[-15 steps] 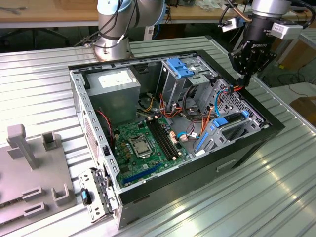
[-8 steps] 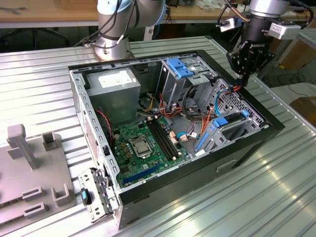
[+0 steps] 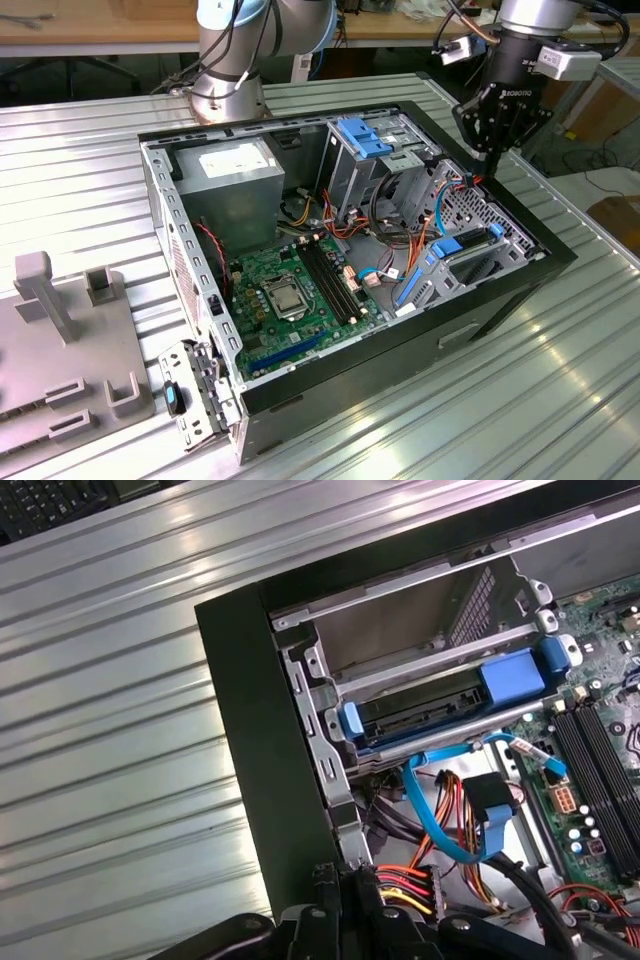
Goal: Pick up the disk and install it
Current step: 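Insert the first disk wire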
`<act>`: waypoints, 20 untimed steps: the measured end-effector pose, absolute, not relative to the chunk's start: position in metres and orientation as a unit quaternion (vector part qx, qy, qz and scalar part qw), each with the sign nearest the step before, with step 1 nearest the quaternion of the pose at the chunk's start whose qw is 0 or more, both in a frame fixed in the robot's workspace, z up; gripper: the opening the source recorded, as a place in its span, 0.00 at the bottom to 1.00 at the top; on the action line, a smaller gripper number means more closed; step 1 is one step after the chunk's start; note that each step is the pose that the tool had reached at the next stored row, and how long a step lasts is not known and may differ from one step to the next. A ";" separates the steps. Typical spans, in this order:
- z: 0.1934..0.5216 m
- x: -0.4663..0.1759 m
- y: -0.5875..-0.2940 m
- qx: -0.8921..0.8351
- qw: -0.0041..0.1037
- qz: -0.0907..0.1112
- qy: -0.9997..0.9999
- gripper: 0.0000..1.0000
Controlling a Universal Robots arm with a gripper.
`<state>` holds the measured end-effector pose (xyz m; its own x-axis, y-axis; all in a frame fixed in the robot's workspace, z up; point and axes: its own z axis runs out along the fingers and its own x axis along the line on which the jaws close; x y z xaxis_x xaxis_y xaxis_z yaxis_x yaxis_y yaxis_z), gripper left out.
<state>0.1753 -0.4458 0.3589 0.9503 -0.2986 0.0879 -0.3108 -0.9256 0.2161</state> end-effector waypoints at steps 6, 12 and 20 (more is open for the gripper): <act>0.359 0.172 -0.446 0.978 0.115 0.025 -0.172 0.18; 0.374 0.170 -0.446 0.978 0.115 0.028 -0.174 0.18; 0.379 0.170 -0.446 0.972 0.120 0.027 -0.200 0.18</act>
<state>0.1696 -0.4457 0.3785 0.9186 -0.3821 0.1010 -0.3952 -0.8912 0.2226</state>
